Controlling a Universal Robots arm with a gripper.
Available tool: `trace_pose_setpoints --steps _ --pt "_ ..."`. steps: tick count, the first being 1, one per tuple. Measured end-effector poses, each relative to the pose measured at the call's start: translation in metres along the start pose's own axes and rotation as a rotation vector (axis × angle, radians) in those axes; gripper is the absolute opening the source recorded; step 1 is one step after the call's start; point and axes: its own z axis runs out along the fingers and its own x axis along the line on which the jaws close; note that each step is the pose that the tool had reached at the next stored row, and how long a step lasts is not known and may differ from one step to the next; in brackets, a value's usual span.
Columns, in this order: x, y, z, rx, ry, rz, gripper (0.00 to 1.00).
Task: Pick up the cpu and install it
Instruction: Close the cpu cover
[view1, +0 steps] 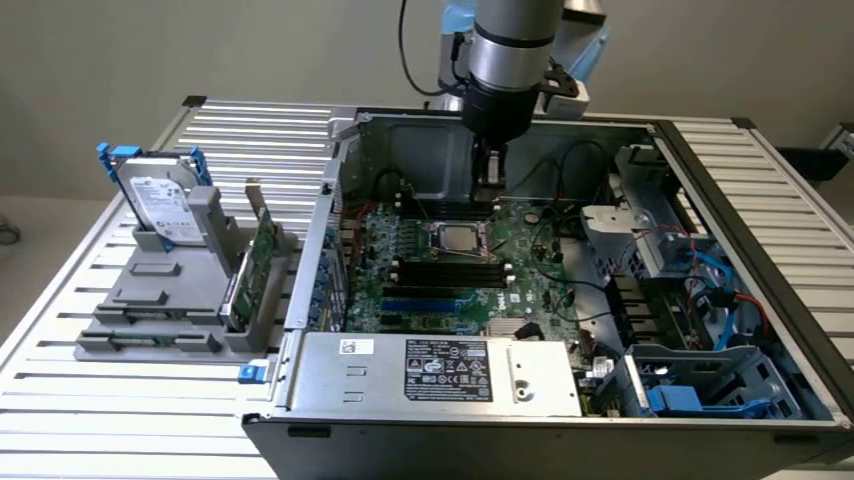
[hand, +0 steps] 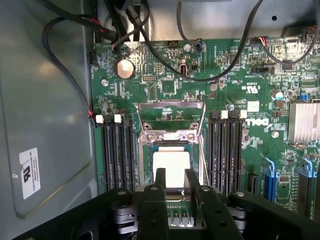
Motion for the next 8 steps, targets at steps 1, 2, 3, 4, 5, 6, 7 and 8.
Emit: trace_pose_setpoints --steps 1,2,3,4,5,6,7,8 --pt "0.000 0.0034 -0.0004 0.0003 0.0065 0.000 0.27" --pt "0.000 0.0069 -0.0008 0.0006 0.0130 0.000 0.21" --pt "-0.001 0.0103 -0.0012 0.0009 0.0193 0.000 0.15" --pt "-0.001 0.0133 -0.0016 0.0011 0.0257 0.000 0.15" --pt "-0.002 0.0161 -0.0018 0.0014 0.0329 -0.001 0.11" --pt "-0.002 0.0186 -0.0020 0.0015 0.0398 -0.001 0.11" --pt "-0.003 0.0211 -0.0022 0.0019 0.0465 -0.001 0.11" --pt "-0.003 0.0235 -0.0024 0.0021 0.0534 -0.001 0.11"
